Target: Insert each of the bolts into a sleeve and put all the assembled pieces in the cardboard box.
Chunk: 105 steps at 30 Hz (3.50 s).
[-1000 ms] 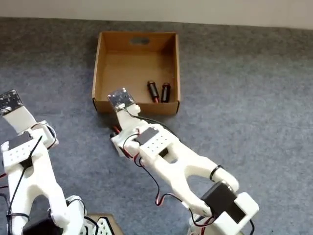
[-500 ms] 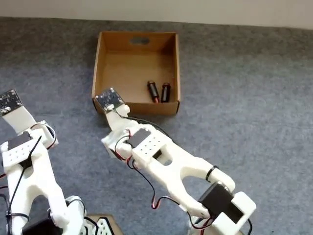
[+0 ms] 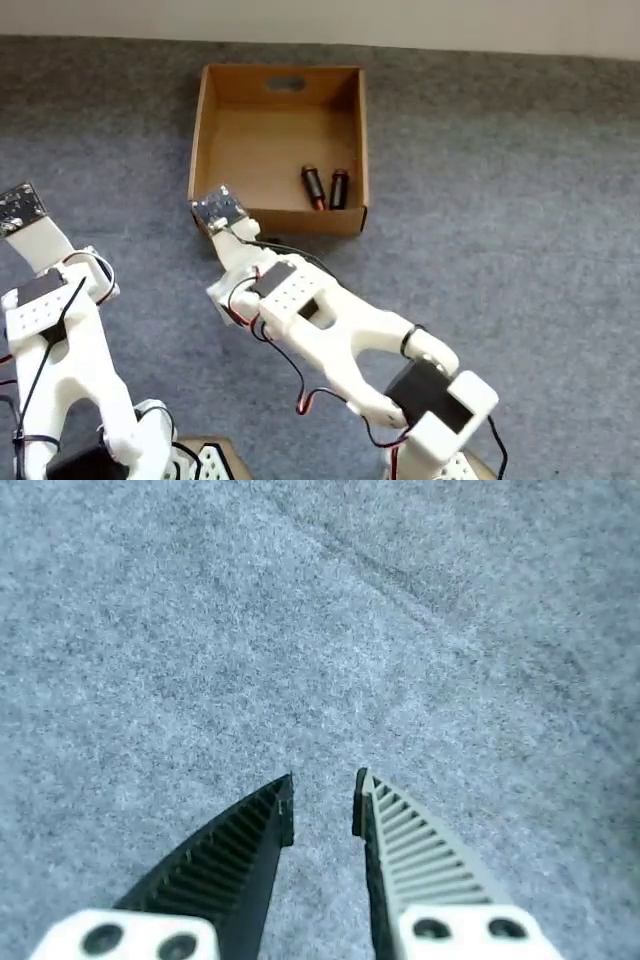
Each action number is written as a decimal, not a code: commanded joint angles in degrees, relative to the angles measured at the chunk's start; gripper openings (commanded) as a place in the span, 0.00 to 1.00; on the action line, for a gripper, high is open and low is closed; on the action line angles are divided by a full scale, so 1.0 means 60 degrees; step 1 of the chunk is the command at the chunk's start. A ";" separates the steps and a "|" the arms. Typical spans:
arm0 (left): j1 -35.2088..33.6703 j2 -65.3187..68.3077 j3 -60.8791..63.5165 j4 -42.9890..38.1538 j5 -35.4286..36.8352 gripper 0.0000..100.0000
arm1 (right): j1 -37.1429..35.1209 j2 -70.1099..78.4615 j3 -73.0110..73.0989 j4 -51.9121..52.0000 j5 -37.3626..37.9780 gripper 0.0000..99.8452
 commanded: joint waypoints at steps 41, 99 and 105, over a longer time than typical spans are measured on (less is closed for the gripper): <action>0.0095 0.0007 -0.0359 -0.0088 0.0059 0.12 | 0.5282 -0.6161 -0.0007 0.5634 0.0864 0.01; 0.0491 -0.0051 -0.0198 -0.0073 0.0029 0.12 | 0.7582 -0.3275 0.1853 0.5267 0.4410 0.14; 0.0491 -0.0051 -0.0198 -0.0073 0.0015 0.12 | 0.7143 -0.3216 0.2161 0.5033 0.4381 0.14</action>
